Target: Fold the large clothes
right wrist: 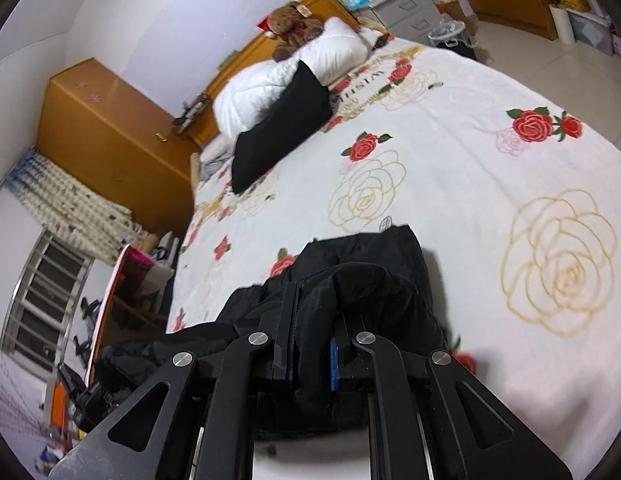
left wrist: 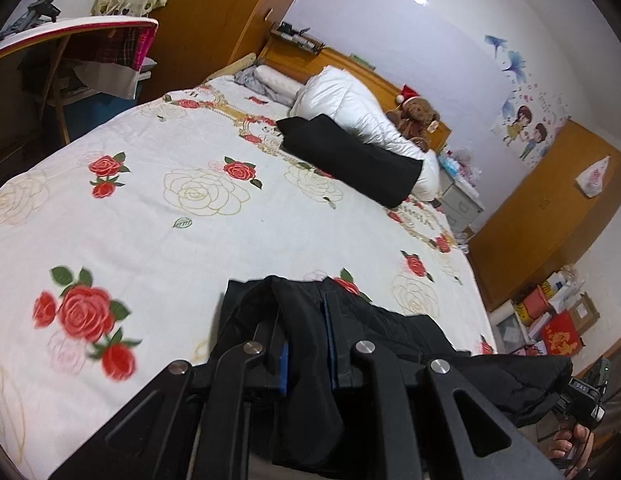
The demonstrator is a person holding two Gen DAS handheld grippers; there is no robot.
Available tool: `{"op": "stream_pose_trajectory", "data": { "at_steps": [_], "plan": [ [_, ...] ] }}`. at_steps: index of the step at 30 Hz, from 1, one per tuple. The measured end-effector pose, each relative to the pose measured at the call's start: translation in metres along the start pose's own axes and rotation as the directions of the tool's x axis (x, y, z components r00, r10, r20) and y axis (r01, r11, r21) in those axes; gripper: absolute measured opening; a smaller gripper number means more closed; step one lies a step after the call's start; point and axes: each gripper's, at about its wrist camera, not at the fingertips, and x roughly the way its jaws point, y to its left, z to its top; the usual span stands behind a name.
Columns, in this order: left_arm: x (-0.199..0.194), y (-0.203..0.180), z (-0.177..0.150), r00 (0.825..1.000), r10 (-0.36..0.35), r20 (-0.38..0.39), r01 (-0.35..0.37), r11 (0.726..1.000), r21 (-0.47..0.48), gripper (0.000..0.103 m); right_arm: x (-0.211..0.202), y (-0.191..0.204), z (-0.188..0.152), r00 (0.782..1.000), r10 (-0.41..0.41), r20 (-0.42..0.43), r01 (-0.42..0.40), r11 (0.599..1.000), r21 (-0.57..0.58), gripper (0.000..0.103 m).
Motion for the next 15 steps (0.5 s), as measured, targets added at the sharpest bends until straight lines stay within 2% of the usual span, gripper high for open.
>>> {"op": "stream_pose_trajectory", "data": {
  "at_steps": [4, 10, 15],
  "plan": [
    [0.056, 0.006, 0.01, 0.997, 0.048, -0.057, -0.048, 0.999, 0.002, 0.015, 0.048, -0.011, 0.024, 0.997, -0.051, -0.056, 0.052, 0.998, 0.03, 0.012],
    [0.147, 0.025, 0.001, 0.974, 0.131, -0.183, -0.135, 0.991, -0.011, 0.015, 0.127, -0.046, 0.033, 0.978, -0.136, -0.161, 0.15, 0.986, 0.078, 0.014],
    [0.175, 0.029, -0.007, 0.968, 0.136, -0.21, -0.142, 0.99, -0.013, 0.02, 0.146, -0.067, 0.033, 0.978, -0.094, -0.184, 0.122, 0.981, 0.15, 0.02]
  ]
}}
